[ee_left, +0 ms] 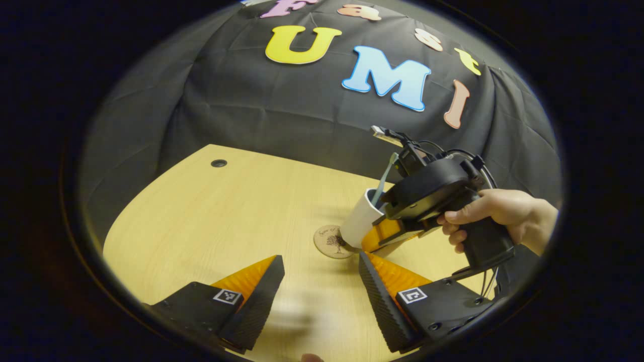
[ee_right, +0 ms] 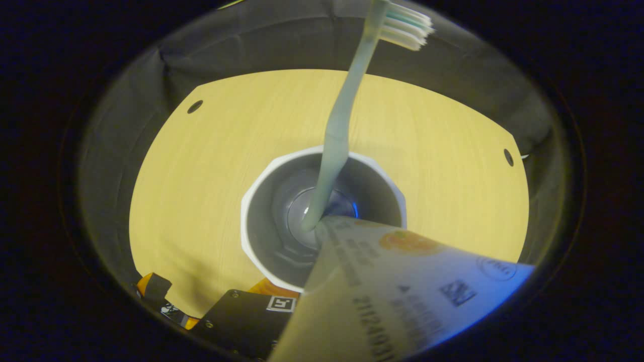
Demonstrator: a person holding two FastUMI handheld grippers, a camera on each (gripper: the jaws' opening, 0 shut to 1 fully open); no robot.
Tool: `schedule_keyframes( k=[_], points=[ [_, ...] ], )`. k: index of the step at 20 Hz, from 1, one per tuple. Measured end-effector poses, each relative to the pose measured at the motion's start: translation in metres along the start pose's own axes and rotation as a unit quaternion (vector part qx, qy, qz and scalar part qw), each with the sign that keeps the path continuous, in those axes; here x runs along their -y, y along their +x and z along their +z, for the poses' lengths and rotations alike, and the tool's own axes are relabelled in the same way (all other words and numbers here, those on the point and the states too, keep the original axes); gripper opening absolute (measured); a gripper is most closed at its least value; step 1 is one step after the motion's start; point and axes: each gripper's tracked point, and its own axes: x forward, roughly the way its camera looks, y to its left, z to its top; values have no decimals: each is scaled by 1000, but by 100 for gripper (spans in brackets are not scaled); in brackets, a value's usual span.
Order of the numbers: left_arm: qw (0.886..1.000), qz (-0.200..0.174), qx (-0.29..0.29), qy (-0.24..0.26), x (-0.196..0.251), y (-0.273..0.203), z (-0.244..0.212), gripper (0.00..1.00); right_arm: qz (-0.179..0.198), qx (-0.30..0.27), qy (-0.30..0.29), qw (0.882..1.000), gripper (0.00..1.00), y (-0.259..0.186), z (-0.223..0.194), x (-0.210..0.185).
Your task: Put the toothbrush and toothpaste on the desktop into the cup, then pick up the cup and place it on the coaster on the desktop.
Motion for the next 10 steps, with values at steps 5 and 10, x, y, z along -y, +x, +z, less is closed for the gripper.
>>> schedule_keyframes(
  k=[5, 10],
  points=[
    [1000, 8, -3, -7, -11, -6, -1, 96, -6, -15, -17, 1000, 24, 15, 2, -10],
    [1000, 12, -7, -9, -17, -6, -1, 98, -6, -31, -31, 999, 24, 26, 3, -19]
  ],
)
